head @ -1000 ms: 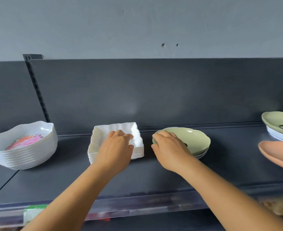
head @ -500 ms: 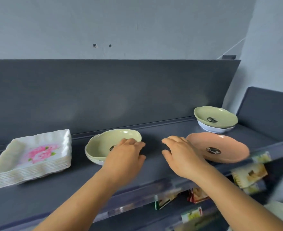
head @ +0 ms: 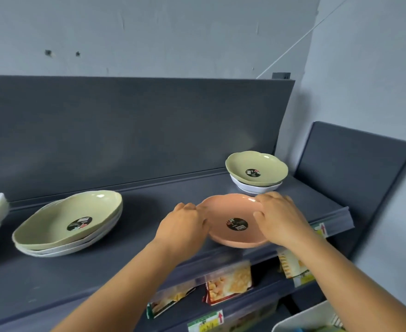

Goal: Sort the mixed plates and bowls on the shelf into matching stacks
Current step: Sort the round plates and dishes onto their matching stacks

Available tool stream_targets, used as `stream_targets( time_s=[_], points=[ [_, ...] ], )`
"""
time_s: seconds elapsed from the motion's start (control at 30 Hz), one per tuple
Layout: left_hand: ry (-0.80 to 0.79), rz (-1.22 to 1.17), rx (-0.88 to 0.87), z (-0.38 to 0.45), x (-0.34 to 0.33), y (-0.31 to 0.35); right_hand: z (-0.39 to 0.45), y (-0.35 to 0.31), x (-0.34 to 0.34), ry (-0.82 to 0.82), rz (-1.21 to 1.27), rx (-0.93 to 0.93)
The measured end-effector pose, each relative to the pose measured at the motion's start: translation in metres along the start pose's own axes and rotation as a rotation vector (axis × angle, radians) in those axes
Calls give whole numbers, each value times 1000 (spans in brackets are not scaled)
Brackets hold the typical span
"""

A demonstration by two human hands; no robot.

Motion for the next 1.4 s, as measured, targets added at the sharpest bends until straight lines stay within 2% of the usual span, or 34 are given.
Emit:
stream_targets(
  time_s=[0.13, 0.33, 0.53, 0.73, 1.07, 1.2, 1.33, 1.4],
  points=[
    [-3, -53, 67, 22, -10, 8, 15, 32, -4, -84, 96, -142],
    [-93, -40, 228, 44, -16, -11, 47, 47, -17, -97, 266, -100],
    [-121, -61, 312, 63, -23, -32, 99, 69, -12, 176, 558, -357],
    [-138, -17, 332, 79, -32, -44, 145, 96, -20, 294, 789, -577],
    [-16, -84, 322, 86, -35, -52, 140, 96, -17, 373, 995, -605],
    [9, -141, 355, 86, -37, -54, 125, 70, -6, 259, 1036, -458],
    [24, -305, 417, 83, -39, -61, 97, 44, -3, 28, 902, -349],
    [19, -313, 410, 79, -39, -62, 85, 40, -9, -32, 822, -334]
  ],
)
Point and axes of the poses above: each hand's wrist, its own z-axis towards the middle knuckle, its own x-axis out of the back of the hand, y = z × x, the point moved 4 cm from there along z, towards the middle knuckle, and after that the axes turned 14 degrees about z, right-handed, at the moved point
